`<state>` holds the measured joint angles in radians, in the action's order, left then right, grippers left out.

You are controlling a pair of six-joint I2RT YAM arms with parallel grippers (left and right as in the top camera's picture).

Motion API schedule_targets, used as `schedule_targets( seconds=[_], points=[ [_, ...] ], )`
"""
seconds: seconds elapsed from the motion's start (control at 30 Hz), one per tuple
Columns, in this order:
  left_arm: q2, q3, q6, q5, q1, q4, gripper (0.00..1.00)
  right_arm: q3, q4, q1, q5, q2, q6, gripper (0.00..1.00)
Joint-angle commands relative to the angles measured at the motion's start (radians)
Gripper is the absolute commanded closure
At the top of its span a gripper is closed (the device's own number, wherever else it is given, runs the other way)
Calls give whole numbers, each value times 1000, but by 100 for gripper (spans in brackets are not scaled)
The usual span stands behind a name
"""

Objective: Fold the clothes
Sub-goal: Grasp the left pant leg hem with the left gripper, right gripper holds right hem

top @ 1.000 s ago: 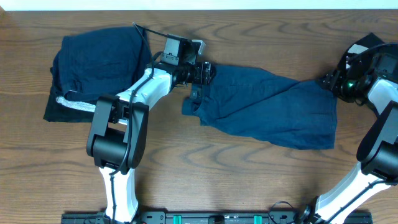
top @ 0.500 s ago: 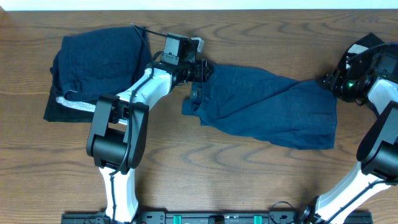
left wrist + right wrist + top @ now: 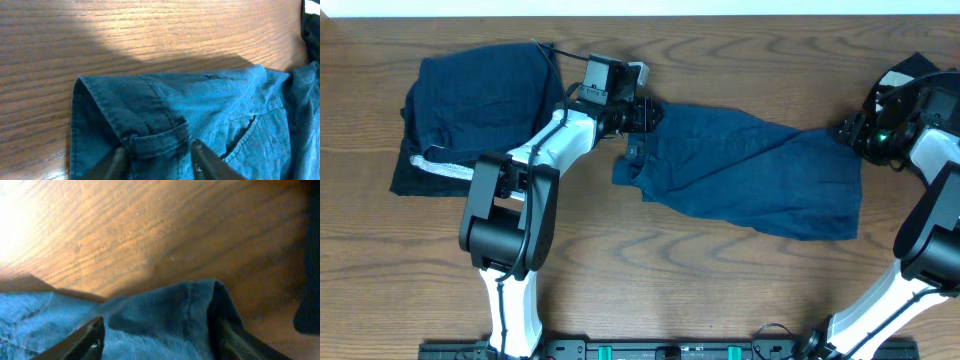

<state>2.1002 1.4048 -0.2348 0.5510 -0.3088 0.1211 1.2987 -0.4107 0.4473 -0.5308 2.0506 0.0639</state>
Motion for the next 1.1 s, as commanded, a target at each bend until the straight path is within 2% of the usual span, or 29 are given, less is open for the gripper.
schedule_targets(
  seconds=[0.0,0.1,0.2,0.23,0.27,0.3,1.07],
  points=[
    [0,12,4,14,3,1,69,-9,32,-1,-72,13,25,38],
    [0,12,4,14,3,1,80,-9,49,-2,-80,13,37,54],
    [0,12,4,14,3,0,90,-9,50,-2,-80,13,37,84],
    [0,12,4,14,3,0,92,-9,50,-2,-80,13,37,91],
    [0,12,3,14,3,0,94,-9,50,-2,-80,13,36,97],
    [0,12,4,14,3,0,94,-9,50,-2,-80,13,36,99],
    [-95,13,4,18,5,-1,94,-5,27,6,-95,5,8,99]
  ],
)
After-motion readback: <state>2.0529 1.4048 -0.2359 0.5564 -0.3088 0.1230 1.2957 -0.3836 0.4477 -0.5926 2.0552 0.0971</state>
